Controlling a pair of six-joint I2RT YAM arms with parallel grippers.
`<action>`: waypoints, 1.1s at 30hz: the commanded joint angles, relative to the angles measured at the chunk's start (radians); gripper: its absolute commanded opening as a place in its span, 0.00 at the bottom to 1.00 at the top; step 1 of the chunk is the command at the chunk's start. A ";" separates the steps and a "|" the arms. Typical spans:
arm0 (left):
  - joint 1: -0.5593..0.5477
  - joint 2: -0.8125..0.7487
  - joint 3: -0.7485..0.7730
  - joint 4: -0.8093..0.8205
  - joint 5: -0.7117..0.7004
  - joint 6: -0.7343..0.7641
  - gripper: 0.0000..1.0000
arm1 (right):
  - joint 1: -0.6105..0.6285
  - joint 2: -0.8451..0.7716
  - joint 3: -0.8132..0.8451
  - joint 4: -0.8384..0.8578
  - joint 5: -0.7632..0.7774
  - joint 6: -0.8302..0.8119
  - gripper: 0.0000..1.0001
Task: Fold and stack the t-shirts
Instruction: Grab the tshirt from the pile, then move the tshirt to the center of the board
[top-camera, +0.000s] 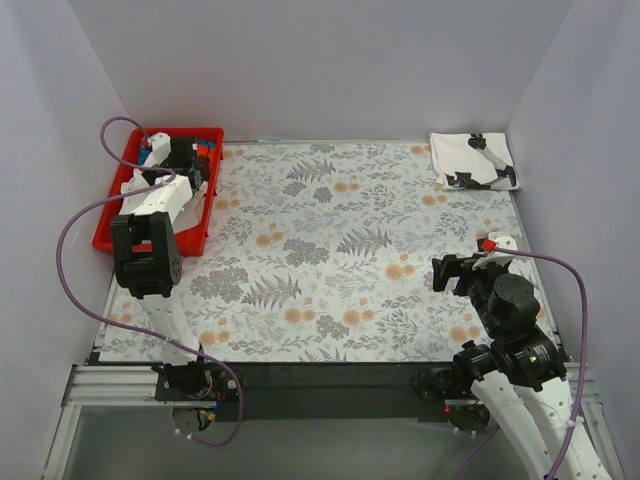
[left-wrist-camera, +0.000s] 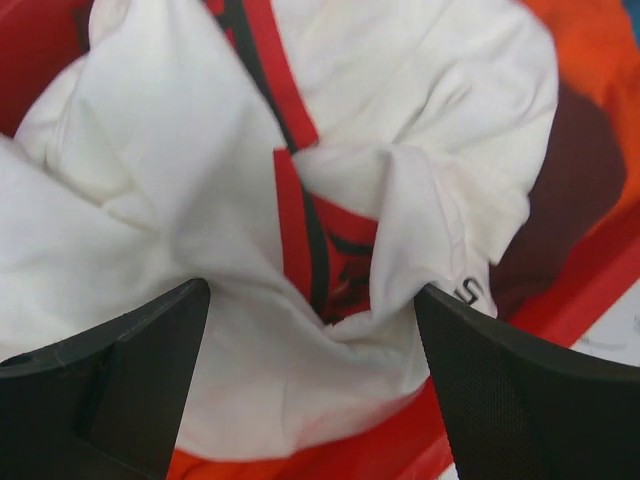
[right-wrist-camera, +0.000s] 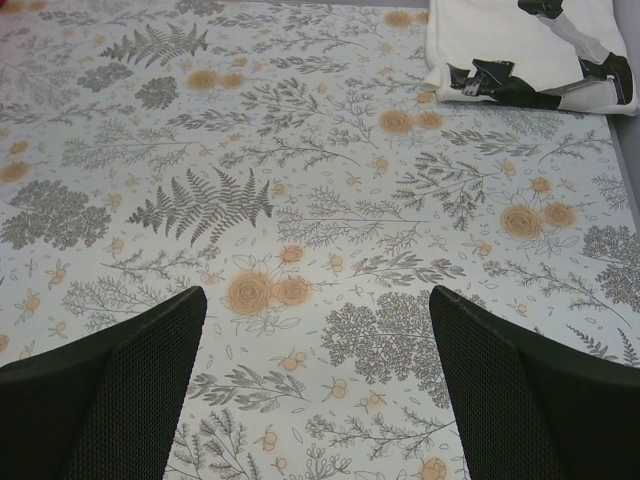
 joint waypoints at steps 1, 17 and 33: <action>0.007 0.045 0.121 0.041 -0.084 0.045 0.82 | 0.007 0.020 0.000 0.037 0.009 -0.005 0.99; -0.134 -0.229 0.168 0.040 -0.125 0.190 0.00 | 0.008 0.037 0.000 0.038 -0.001 -0.010 0.99; -0.901 -0.208 0.654 0.041 0.094 0.464 0.00 | 0.005 -0.011 0.003 0.038 0.005 -0.008 0.98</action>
